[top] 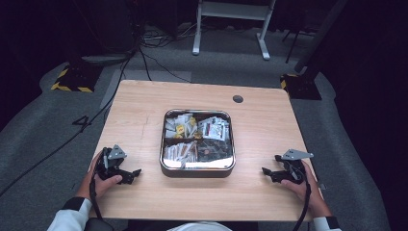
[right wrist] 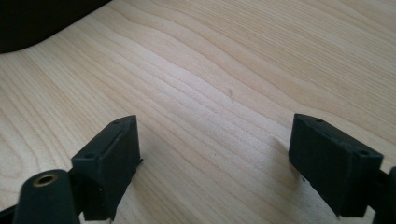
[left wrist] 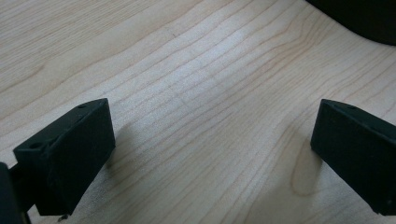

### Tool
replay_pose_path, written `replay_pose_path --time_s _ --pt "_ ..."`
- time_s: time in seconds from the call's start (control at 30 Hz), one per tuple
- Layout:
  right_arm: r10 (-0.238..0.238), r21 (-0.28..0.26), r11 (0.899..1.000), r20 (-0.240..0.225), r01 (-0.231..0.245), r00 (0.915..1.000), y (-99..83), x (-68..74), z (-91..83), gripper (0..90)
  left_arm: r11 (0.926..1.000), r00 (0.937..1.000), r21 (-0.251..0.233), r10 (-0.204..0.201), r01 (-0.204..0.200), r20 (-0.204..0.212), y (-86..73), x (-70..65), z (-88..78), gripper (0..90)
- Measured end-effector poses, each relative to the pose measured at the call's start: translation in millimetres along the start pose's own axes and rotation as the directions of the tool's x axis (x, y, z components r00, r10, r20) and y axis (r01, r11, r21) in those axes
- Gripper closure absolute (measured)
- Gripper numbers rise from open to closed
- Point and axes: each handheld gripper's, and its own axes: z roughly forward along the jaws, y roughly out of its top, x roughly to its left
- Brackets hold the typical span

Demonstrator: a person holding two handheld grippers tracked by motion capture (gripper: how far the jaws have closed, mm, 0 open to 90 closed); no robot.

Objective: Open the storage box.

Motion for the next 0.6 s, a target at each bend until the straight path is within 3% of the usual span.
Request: replay_pose_path --time_s 0.3,0.53,0.6 --pt "0.028 0.005 1.000 0.034 -0.028 0.9990 1.1 1.3 1.2 15.2 1.0000 1.0000 -0.001 -0.001 0.001 -0.003 0.0 -0.2 0.0 0.1" --pt "0.007 0.045 0.999 0.009 -0.007 0.9999 4.8 -2.1 -0.1 15.6 1.0000 0.9999 0.001 -0.008 0.008 -0.008 -0.3 -0.9 -0.3 0.1" --pt "-0.003 0.054 0.999 0.021 0.001 0.9998 7.4 -3.1 -0.1 17.1 1.0000 0.9999 0.001 -0.009 0.009 -0.008 -0.4 -1.0 -0.4 0.1"
